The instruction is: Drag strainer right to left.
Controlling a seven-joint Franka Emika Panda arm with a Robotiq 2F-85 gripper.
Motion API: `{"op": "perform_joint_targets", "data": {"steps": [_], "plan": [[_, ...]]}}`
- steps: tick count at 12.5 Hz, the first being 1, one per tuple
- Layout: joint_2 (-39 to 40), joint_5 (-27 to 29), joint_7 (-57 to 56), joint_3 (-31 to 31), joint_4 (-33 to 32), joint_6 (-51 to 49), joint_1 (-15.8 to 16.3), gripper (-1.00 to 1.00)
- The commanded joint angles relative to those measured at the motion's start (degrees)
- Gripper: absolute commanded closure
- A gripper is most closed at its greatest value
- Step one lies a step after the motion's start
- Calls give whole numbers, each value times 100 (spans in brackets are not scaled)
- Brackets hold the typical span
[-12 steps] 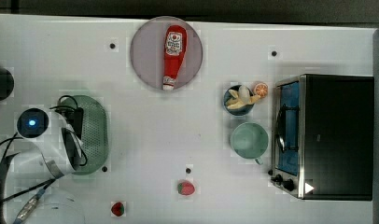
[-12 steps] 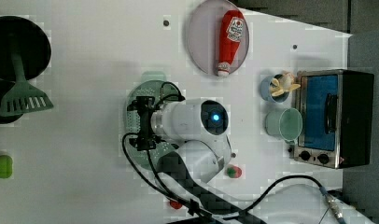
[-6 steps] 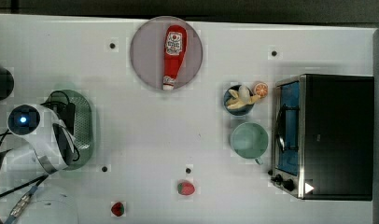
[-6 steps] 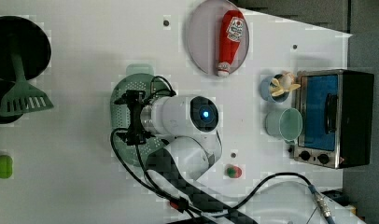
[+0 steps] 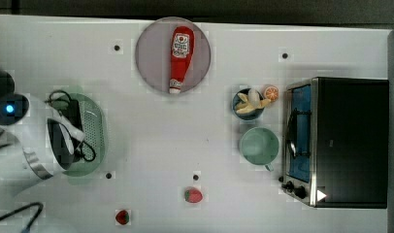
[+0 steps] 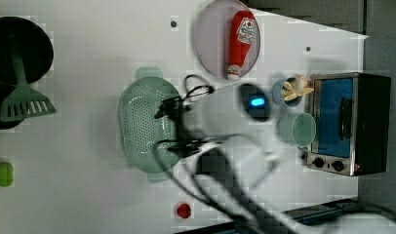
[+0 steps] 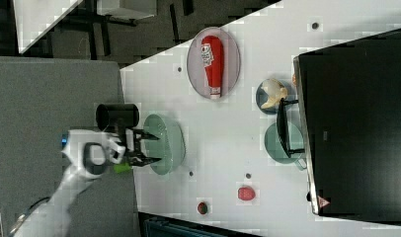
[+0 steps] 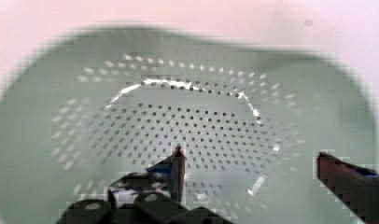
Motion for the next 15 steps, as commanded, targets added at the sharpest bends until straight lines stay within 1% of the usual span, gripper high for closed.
{"op": "perform_joint_targets", "data": {"steps": [1,2,3,5,7,8,10,15], "plan": [[-1640,-57,-2235,-1100,316,-774,-453,-100],[-2017,-197,-2623,-1472,350,-1126,-478,-100],[-2367,-471,-2929,-1845,404,-1519,-506,-100],[-2978,-1216,-3736,-2493,476,-2288,-535,-100],[-3471,-1800,-4774,-2955,470,-2856,-548,-100],[-3663,-1933,-5053,-3143,449,-3052,-565,-100],[-3910,-1938,-5176,-3393,369,-3143,-571,-100],[-3844,-1936,-5176,-3420,266,-3154,-555,-100]]}}
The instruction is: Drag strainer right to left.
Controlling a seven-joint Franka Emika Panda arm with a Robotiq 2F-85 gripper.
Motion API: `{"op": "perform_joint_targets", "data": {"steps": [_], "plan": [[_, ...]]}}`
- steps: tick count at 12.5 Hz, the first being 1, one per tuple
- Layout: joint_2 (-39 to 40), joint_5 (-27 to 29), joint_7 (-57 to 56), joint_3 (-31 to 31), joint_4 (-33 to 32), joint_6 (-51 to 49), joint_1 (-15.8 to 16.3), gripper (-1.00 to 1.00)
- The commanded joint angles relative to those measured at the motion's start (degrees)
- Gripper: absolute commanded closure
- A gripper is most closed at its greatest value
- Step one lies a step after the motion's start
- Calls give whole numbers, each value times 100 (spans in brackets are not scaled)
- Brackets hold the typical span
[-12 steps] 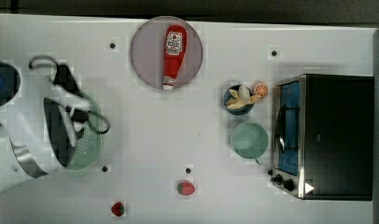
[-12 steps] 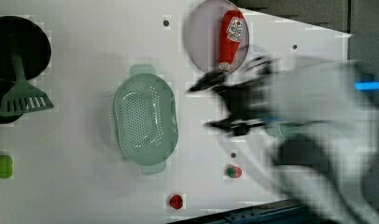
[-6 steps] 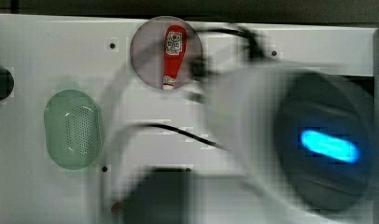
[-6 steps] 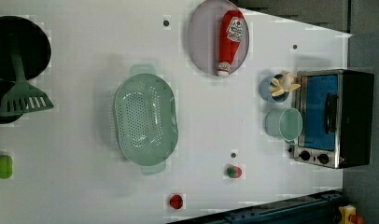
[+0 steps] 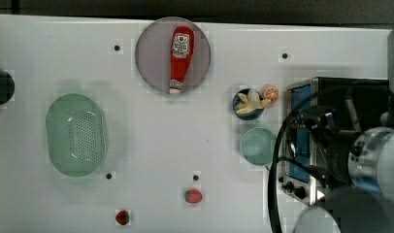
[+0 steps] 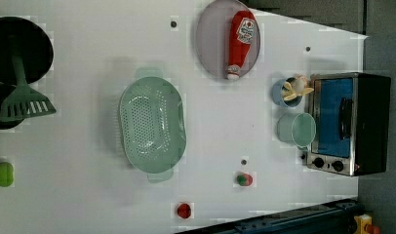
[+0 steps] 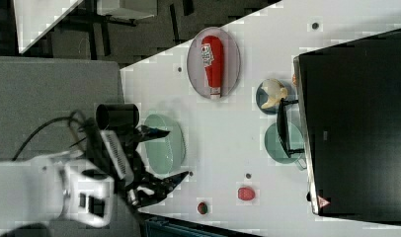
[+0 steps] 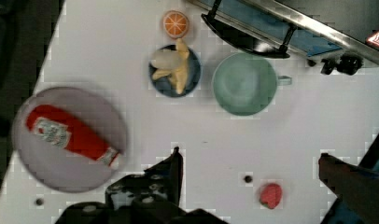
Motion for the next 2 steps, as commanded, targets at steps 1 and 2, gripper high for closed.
{"op": "perform_joint_targets", "data": {"steps": [1,2], "plan": [[498,-44,-238,717,9,-1,625,-100],[549,-44,-238,718,8,-1,624,-100]]}}
